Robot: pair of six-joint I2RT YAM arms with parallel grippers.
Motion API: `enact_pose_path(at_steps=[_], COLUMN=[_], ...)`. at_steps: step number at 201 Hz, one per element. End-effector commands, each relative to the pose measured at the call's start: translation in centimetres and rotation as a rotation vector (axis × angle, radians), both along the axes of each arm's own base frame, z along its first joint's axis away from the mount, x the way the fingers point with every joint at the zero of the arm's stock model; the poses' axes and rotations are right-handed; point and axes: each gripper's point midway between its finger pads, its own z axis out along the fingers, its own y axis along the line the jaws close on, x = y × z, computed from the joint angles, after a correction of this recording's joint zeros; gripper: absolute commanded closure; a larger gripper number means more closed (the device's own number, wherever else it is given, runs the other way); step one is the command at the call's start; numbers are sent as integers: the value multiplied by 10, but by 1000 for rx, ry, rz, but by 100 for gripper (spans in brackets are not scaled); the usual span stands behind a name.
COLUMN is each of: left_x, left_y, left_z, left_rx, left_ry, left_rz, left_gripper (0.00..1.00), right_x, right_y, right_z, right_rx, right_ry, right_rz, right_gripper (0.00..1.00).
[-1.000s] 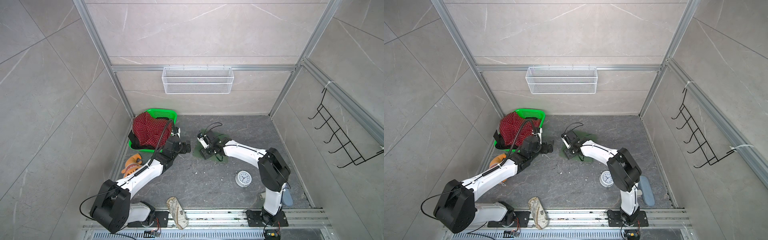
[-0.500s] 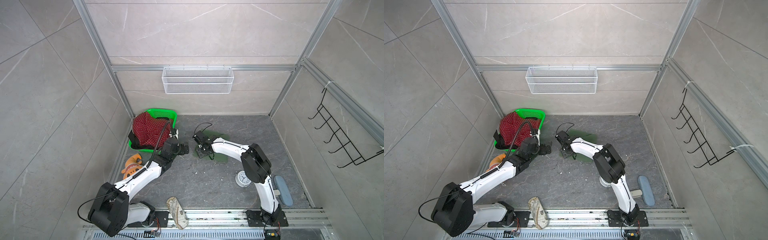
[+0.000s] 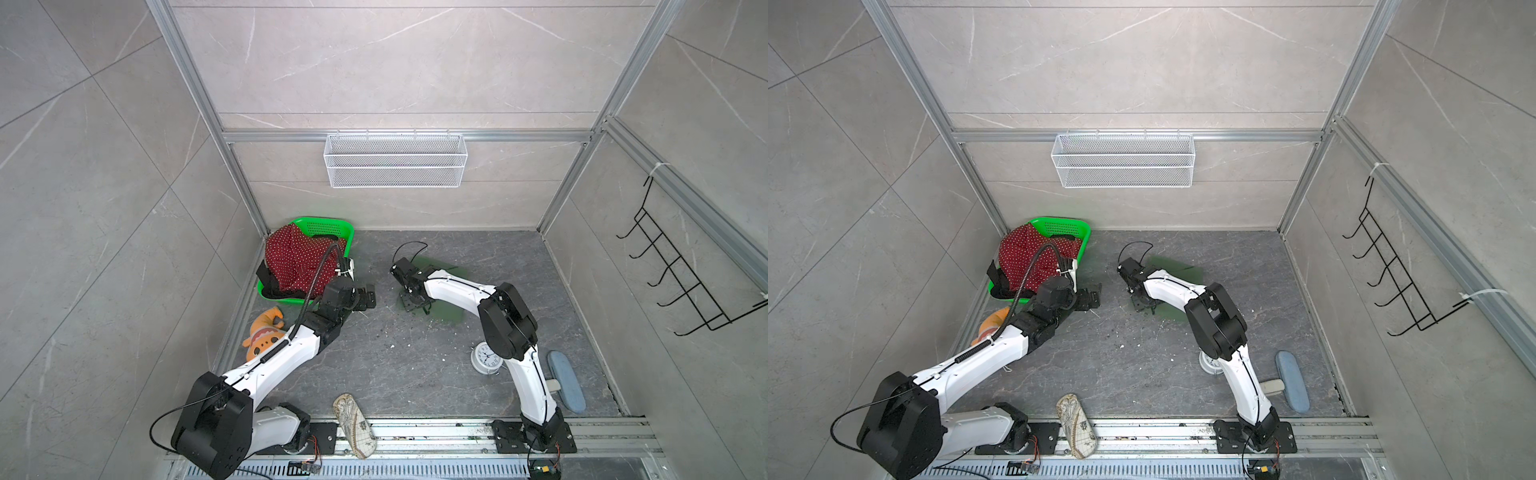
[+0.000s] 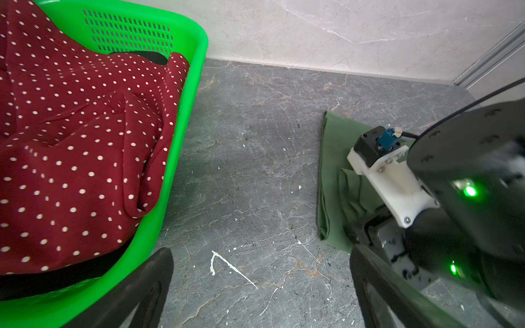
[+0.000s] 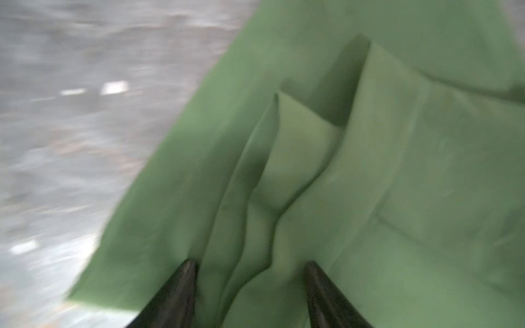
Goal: Fold and stack skirts
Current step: Move the skirt to the top-right of the table.
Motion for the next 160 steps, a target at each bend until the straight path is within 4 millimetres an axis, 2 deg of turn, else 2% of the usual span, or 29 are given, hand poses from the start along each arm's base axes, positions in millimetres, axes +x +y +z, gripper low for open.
enact_pose_path(at_steps=[1, 30, 48, 85, 120, 160], left_x=[0, 0, 0, 0, -2, -4], left_y=[11, 15, 18, 22, 27, 33], left_z=[11, 12, 14, 17, 19, 17], left_rx=[19, 30, 36, 49, 62, 77], left_ry=[-35, -37, -42, -45, -49, -45], left_rz=[31, 39, 45, 52, 63, 76], left_gripper=[0, 0, 0, 0, 0, 0], right_x=[-1, 25, 40, 66, 87, 87], right_y=[-55, -92, -106, -112, -119, -131], right_z=[-24, -21, -19, -19, -16, -20], right_rx=[-187, -181, -168, -212, -228, -251], right_ry=[81, 101, 103, 89, 120, 167], right_rz=[31, 24, 37, 205, 278, 294], right_gripper=[37, 36, 36, 35, 36, 35])
